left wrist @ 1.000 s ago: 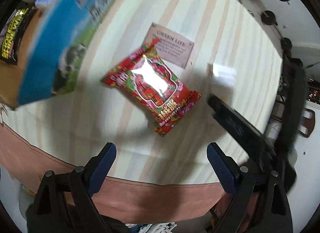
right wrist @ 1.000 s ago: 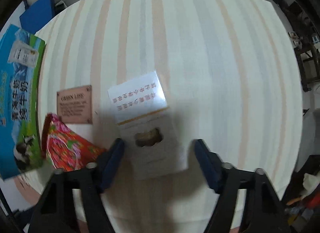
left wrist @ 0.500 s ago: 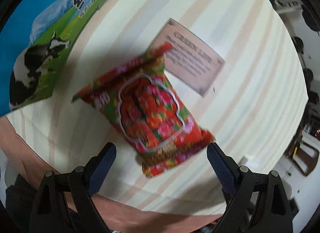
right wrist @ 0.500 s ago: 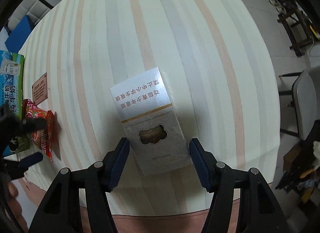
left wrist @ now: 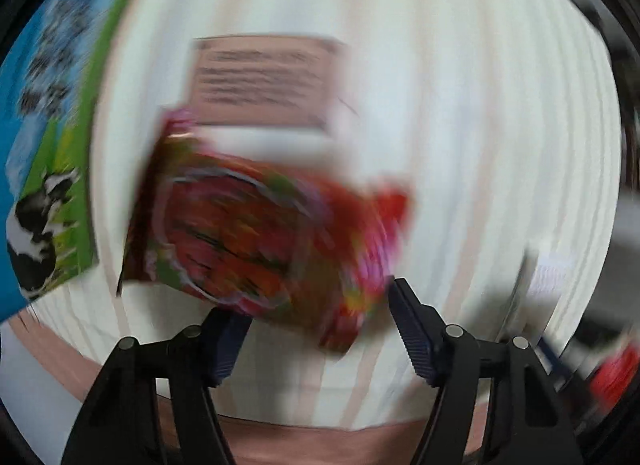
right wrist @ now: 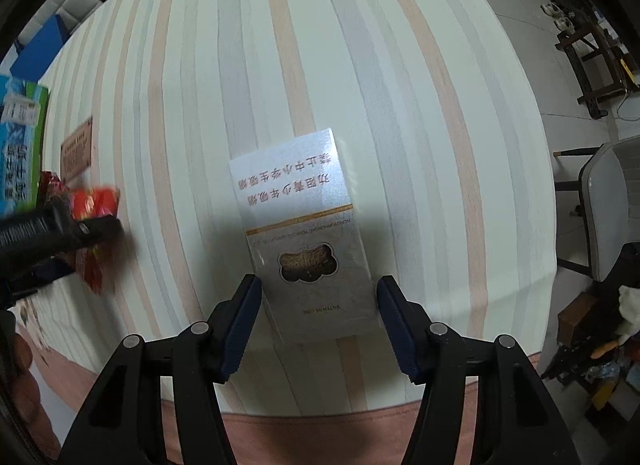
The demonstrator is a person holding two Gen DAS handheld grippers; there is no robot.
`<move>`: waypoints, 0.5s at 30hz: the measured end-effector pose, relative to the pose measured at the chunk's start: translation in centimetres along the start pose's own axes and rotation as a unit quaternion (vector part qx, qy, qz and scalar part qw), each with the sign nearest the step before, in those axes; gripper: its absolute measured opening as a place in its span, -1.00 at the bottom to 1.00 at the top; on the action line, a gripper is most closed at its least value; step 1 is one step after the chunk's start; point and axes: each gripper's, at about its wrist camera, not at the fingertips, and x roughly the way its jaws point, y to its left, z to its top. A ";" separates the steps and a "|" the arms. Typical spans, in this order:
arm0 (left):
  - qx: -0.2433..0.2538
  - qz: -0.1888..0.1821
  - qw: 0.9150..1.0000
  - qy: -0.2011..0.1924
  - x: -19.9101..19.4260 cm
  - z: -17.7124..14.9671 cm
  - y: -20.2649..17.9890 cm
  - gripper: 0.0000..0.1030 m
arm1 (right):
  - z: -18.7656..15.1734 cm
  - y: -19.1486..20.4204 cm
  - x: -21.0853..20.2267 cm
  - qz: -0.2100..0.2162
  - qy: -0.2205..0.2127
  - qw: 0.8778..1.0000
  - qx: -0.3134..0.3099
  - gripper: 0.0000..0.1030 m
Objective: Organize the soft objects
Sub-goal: 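Grasp the red floral snack bag with the left tool while the right tool grasps the white box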
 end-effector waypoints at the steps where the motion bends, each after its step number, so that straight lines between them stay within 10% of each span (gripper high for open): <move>1: 0.016 -0.003 1.000 0.004 0.1 -0.5 -0.4 0.29 | -0.2 0.1 0.0 -0.003 0.001 1.000 -0.003 0.19; 9: 0.036 -0.070 0.997 0.011 -2.6 -1.7 1.1 0.30 | -0.8 0.8 -0.7 0.008 -0.008 1.000 -0.004 0.19; 15: -0.079 -0.082 0.993 0.028 -3.1 1.9 5.4 0.39 | -0.9 0.1 -0.6 0.025 -0.013 0.999 0.028 0.19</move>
